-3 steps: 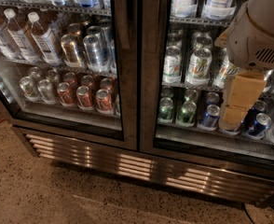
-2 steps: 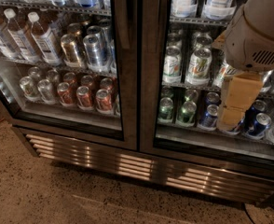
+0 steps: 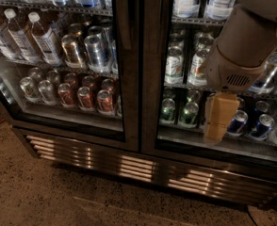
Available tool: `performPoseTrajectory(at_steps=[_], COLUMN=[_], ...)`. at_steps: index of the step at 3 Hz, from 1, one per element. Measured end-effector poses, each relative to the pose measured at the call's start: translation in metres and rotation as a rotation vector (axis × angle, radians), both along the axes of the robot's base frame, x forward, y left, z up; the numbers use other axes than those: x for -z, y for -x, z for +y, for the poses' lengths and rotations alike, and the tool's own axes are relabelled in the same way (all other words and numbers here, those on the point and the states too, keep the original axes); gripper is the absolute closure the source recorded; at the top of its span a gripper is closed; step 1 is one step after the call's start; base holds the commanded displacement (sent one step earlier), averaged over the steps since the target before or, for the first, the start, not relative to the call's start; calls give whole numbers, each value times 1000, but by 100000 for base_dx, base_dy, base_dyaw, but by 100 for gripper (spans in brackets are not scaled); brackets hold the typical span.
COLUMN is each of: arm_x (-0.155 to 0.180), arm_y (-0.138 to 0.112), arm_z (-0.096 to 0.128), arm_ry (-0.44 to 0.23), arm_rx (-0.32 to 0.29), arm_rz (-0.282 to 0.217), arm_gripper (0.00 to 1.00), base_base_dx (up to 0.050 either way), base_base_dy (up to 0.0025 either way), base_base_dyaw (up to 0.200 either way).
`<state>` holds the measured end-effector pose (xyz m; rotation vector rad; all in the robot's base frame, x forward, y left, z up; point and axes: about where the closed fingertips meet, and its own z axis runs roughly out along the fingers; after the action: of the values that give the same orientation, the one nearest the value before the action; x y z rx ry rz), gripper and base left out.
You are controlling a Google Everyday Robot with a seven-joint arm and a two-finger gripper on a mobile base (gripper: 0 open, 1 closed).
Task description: Open right fridge door
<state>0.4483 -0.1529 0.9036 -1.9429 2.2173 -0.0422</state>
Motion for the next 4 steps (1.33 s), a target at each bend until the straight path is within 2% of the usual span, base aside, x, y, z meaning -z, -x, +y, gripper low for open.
performPoseTrajectory(at_steps=[2,3,4], arm_x=[0,4,7], arm_y=[0,-2,-3], arm_z=[1,1,0], arm_ry=[-22,-133,-320], arm_rx=[-12,-68,-163], arm_rz=[-1,5,17], arm_gripper=[0,0,0], base_base_dx=[0,0,0], base_base_dy=[0,0,0], base_base_dyaw=[0,0,0])
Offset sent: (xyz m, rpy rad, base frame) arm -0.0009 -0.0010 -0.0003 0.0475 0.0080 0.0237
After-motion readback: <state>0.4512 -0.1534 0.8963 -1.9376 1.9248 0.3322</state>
